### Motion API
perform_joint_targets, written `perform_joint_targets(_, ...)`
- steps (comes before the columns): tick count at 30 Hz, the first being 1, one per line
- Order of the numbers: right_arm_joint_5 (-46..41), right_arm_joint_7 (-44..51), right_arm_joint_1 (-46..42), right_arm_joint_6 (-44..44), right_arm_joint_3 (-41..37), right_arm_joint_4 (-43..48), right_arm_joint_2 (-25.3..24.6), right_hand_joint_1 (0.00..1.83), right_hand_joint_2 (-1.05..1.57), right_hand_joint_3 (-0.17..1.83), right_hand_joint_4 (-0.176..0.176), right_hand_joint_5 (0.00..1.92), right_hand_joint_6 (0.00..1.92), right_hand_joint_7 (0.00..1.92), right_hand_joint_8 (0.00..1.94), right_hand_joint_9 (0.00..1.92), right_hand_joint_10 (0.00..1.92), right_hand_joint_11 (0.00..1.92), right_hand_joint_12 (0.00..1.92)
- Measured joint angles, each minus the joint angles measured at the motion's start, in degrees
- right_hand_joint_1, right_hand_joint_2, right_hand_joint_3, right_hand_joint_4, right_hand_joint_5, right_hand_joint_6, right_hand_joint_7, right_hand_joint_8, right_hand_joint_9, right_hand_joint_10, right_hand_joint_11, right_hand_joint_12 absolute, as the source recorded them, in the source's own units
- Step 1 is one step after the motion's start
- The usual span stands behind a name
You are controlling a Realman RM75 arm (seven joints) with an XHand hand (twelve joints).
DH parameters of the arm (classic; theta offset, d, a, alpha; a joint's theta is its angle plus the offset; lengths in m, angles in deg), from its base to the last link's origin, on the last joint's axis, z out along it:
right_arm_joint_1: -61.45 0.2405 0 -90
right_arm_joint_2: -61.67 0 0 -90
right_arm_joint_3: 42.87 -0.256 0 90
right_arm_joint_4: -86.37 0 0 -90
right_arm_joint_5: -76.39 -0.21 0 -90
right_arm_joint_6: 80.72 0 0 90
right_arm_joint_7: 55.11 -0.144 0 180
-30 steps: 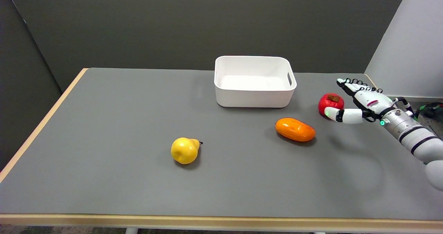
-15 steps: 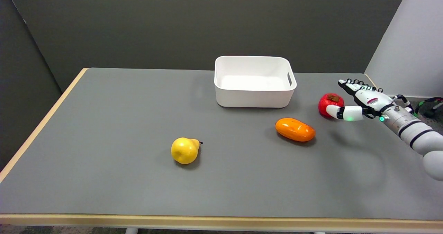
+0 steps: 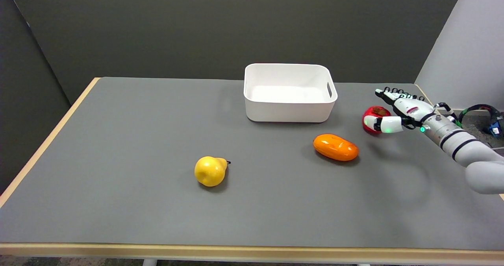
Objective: Pick up tomato.
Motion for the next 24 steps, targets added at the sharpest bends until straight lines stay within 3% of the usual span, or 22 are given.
perform_joint_targets(17,-1.2,-0.1,10.1,4.2,10.4,5.6,-3.0,0.16,0.46,0.94,0.038,0.02,0.16,0.05,0.21,0.04,0.47,0.03,0.99)
perform_joint_targets(24,-2.3,0.0,11.6,5.7,12.6,7.4,-3.7,0.28,0.50,0.95,0.037,0.04,0.15,0.08,0.22,0.06,0.53,0.06,1.02)
